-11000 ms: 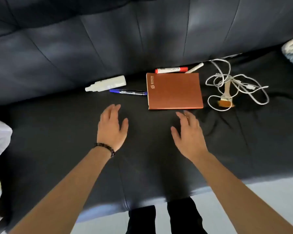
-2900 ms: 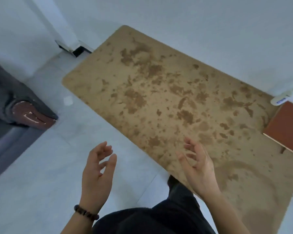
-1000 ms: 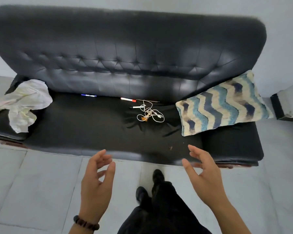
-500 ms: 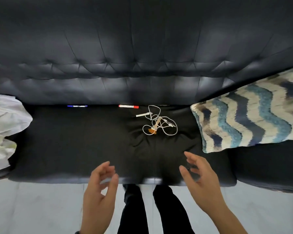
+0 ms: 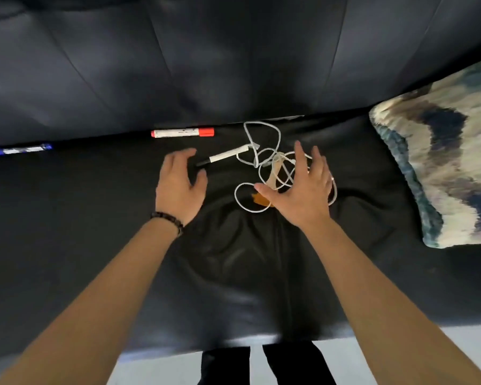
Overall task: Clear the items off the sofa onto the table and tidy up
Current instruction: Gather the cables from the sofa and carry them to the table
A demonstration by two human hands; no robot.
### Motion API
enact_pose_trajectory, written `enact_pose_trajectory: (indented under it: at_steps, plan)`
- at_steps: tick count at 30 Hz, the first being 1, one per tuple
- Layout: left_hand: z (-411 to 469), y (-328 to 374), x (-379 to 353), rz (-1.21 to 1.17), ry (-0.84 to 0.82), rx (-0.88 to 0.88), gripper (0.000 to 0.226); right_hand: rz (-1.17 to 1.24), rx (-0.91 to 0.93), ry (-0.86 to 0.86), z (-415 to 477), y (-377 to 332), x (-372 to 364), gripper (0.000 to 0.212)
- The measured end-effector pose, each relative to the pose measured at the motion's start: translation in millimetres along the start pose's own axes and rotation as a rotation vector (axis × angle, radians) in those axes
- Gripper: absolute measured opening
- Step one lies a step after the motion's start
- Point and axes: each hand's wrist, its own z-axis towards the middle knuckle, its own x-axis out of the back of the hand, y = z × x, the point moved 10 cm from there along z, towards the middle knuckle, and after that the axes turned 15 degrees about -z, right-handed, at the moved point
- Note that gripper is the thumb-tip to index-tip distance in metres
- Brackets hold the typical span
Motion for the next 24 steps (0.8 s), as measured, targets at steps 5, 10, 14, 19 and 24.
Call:
enact_pose_trajectory:
  at_steps: [5,10,14,19,24]
  plan:
    - [37,20,-51,0.066,-0.053,-0.150,0.055,-0.245,-0.039,-0.249,4,31,-68,0.099]
    - [33,24,-151,0.423,-0.429,-0.218,0.061,-0.167,0.046,0.033,-33,45,-47,0.033]
    - [-7,-12,-160,0.626,-0.460,-0.225,0.031,-0.130,0.000,0.001,-58,81,-26,0.015]
    - [-49,-14,-123,0.439,-0.239,-0.311,0.018,-0.153,-0.054,0.018,-89,118,-26,0.023]
    - [-88,-36,-85,0.533,-0.093,-0.210,0.024,-0.293,0.024,0.177,-107,125,-18,0.022]
